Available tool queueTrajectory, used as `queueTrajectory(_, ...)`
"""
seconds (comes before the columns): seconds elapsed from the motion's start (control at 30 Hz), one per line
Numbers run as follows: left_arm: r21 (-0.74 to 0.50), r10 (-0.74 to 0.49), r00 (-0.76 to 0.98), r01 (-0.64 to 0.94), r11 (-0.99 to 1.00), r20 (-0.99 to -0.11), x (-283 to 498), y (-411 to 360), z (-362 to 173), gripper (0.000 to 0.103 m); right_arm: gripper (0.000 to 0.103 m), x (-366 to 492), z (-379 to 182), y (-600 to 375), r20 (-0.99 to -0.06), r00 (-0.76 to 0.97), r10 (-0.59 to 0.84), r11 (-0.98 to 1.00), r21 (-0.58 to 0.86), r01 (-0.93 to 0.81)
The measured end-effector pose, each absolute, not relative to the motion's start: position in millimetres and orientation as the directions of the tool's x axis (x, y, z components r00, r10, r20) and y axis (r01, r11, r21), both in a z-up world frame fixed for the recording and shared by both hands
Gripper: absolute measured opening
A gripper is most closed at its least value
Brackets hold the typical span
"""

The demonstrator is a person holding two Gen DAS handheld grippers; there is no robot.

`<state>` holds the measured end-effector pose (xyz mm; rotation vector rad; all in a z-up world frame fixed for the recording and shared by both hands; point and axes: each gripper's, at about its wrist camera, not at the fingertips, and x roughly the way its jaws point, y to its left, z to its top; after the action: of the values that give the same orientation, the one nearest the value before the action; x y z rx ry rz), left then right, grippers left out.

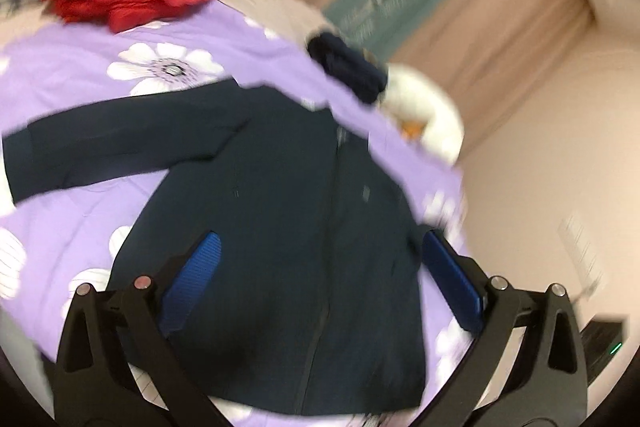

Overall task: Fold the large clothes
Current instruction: 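Grasp the navy jacket's sleeve cuff with the left tool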

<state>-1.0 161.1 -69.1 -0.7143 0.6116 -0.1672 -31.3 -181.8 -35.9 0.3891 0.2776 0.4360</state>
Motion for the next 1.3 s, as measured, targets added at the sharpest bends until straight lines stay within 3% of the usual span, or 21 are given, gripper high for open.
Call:
queueTrajectory(0.03, -0.676, -0.324, 0.827, -0.088, 0.731, -0.459, -2.1, 173.1, -76.9, 0.101, 0.102, -26.2, -43.1, -173.2, -0.189, 0.857, 0.479, 0.829, 0.419, -0.370)
queueTrajectory(0.13, -0.625, -0.221, 0.785, -0.253, 0.739, -0.579, 3.4, 208.3, -105.3, 0.101, 0.102, -8.3, -60.1, -151.8, -0.294, 0.782, 0.549, 0.807, 0.432, -0.404)
queueTrajectory(0.23, -0.652, -0.222, 0.730, -0.376, 0.658, -0.646, 5.3, 250.0, -141.3, 0.101, 0.102, 2.5, -72.2, -131.7, -0.335, 0.721, 0.607, 0.768, 0.479, -0.424)
queueTrajectory(0.37, -0.712, -0.229, 0.730, -0.462, 0.529, -0.644, -7.4, 293.5, -178.3, 0.101, 0.102, 8.9, -74.5, -118.9, -0.369, 0.706, 0.604, 0.780, 0.457, -0.429)
queueTrajectory(0.73, -0.834, -0.210, 0.816, -0.482, 0.268, -0.539, -12.6, 356.9, -231.4, 0.101, 0.102, 43.1, -100.1, -110.4, -0.483, 0.670, 0.564, 0.820, 0.424, -0.385)
queueTrajectory(1.07, -0.807, -0.066, 0.822, -0.537, 0.245, -0.566, 39.6, 384.5, -237.0, 0.101, 0.102, 65.5, -109.1, -94.3, -0.521, 0.633, 0.572, 0.818, 0.414, -0.399)
queueTrajectory(1.3, -0.737, -0.019, 0.766, -0.610, 0.290, -0.642, 66.2, 394.4, -228.6, 0.101, 0.102, 72.3, -114.5, -82.3, -0.551, 0.616, 0.563, 0.827, 0.381, -0.414)
